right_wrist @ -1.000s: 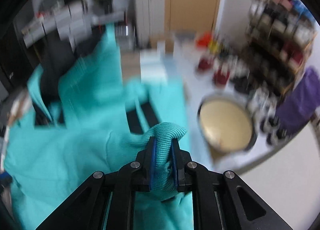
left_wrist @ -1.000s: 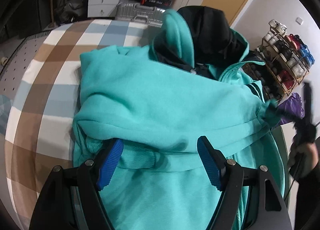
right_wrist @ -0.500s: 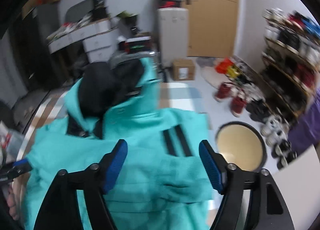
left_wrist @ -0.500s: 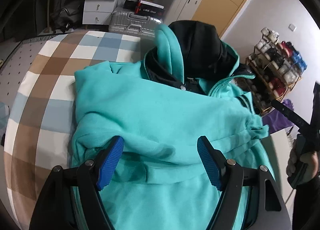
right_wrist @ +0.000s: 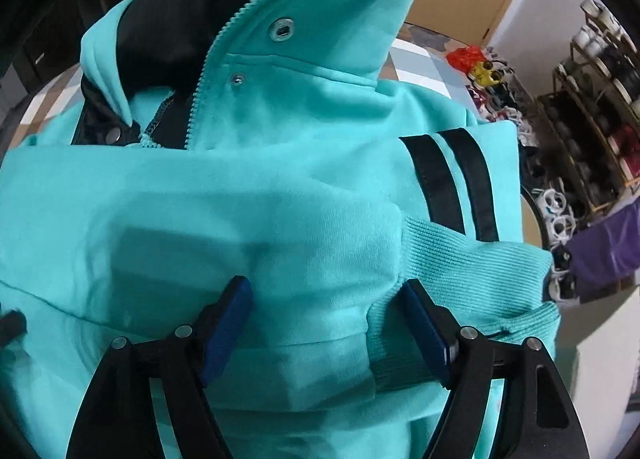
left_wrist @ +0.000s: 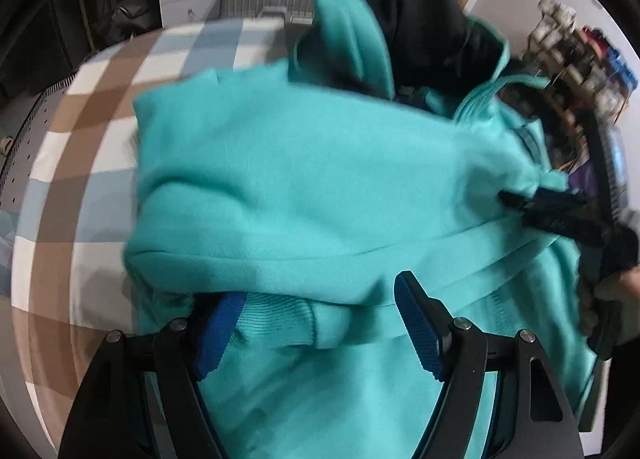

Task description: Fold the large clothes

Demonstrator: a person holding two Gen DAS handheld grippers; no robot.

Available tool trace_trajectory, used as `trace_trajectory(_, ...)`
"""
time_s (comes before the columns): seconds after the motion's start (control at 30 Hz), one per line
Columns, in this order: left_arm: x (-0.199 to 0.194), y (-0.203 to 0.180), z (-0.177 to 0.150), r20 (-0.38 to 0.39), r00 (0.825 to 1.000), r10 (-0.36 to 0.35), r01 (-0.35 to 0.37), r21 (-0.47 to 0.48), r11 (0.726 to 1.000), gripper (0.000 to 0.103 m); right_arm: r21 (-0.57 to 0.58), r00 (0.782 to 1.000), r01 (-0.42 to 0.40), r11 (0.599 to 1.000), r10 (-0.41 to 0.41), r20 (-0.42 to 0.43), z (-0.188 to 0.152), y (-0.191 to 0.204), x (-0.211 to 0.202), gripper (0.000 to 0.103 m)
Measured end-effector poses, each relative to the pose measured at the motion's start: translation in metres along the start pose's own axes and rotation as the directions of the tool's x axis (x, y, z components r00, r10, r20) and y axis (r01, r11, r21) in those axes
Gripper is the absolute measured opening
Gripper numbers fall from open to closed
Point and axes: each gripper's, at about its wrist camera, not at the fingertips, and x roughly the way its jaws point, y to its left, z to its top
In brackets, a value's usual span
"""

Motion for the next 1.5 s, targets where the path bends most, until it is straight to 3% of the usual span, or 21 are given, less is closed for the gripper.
trace_trajectory(0.1,-0.028,-0.003,0.003,0.076,0.995,-0.063,0.064,-0.002,0.998,0.072,0.041,0.995,-0.091,0.995,0.088,0.054,-0.004,-0.007,-0.016,0.074)
trace_trajectory(0.27,-0.055,-0.001,0.012,0.154,0.988,-0.025,0.016,0.054,0.998,0.072,0.035,0.958,-0.233,0.972,0.223,0.178,-0.017,-0.008,-0.054,0.076)
trace_trajectory(0.33,-0.056,0.013,0.015,0.174,0.983,-0.056,0.057,0.000,0.998,0.072,-0.021,0.953,-0.252,0.967,0.252,0.168,-0.019,0.010,-0.060,0.076)
trace_trajectory(0.43,-0.045,0.029,0.024,0.164,0.974,-0.157,0.170,-0.068,0.983,0.072,-0.111,0.974,-0.194,0.975,0.205,0.099,-0.018,0.040,-0.043,0.076)
trace_trajectory(0.5,-0.023,0.039,0.029,0.138,0.977,-0.163,0.176,-0.086,0.981,0.072,-0.123,0.986,-0.161,0.979,0.164,0.014,-0.024,0.053,-0.022,0.076)
trace_trajectory(0.6,0.007,0.045,0.023,0.053,0.983,-0.178,0.183,-0.117,0.976,0.072,-0.100,0.987,-0.157,0.983,0.158,-0.002,-0.024,0.054,-0.019,0.078)
trace_trajectory(0.67,0.015,0.045,0.019,0.062,0.984,-0.167,0.171,-0.078,0.982,0.072,-0.082,0.983,-0.181,0.980,0.180,-0.020,-0.019,0.049,-0.023,0.076)
trace_trajectory(0.77,0.013,0.040,0.013,0.067,0.985,-0.161,0.163,-0.027,0.986,0.071,-0.044,0.961,-0.274,0.961,0.276,0.033,-0.006,0.039,-0.040,0.071)
trace_trajectory(0.83,0.011,0.041,0.009,0.075,0.981,-0.177,0.177,-0.001,0.984,0.071,-0.022,0.922,-0.369,0.929,0.369,0.119,0.009,0.038,-0.061,0.074)
trace_trajectory(0.93,0.007,0.050,0.004,0.077,0.969,-0.237,0.234,0.040,0.971,0.071,-0.023,0.874,-0.473,0.881,0.472,0.117,0.031,0.059,-0.067,0.075)
trace_trajectory(1.03,0.002,0.070,0.004,0.077,0.937,-0.340,0.341,0.004,0.940,0.071,-0.043,0.839,-0.539,0.841,0.540,0.062,0.052,0.100,-0.061,0.062)
trace_trajectory(1.07,0.002,0.079,0.004,0.083,0.918,-0.387,0.390,-0.026,0.920,0.071,-0.064,0.829,-0.555,0.830,0.557,0.038,0.059,0.119,-0.057,0.047)
trace_trajectory(1.13,0.004,0.086,0.004,0.097,0.895,-0.436,0.443,-0.078,0.893,0.071,-0.098,0.817,-0.574,0.813,0.577,0.002,0.067,0.145,-0.048,0.031)
trace_trajectory(1.17,0.005,0.090,0.005,0.097,0.882,-0.460,0.469,-0.097,0.878,0.071,-0.118,0.818,-0.572,0.811,0.575,-0.013,0.070,0.153,-0.041,0.029)
trace_trajectory(1.23,0.005,0.093,0.005,0.097,0.869,-0.485,0.494,-0.115,0.862,0.071,-0.147,0.859,-0.513,0.846,0.506,-0.082,0.070,0.176,-0.014,0.023)
trace_trajectory(1.27,0.005,0.094,0.005,0.099,0.866,-0.491,0.500,-0.122,0.857,0.071,-0.153,0.870,-0.492,0.857,0.481,-0.106,0.069,0.178,0.000,0.013)
trace_trajectory(1.33,0.005,0.091,0.005,0.098,0.866,-0.491,0.500,-0.119,0.858,0.071,-0.144,0.871,-0.490,0.860,0.489,-0.045,0.066,0.173,0.006,0.006)
trace_trajectory(1.47,0.002,0.084,0.005,0.096,0.882,-0.461,0.469,-0.092,0.878,0.071,-0.096,0.849,-0.529,0.843,0.525,-0.067,0.066,0.151,-0.004,0.005)
trace_trajectory(1.5,0.002,0.082,0.005,0.095,0.887,-0.452,0.460,-0.091,0.883,0.071,-0.114,0.860,-0.510,0.853,0.509,-0.039,0.064,0.142,-0.013,0.009)
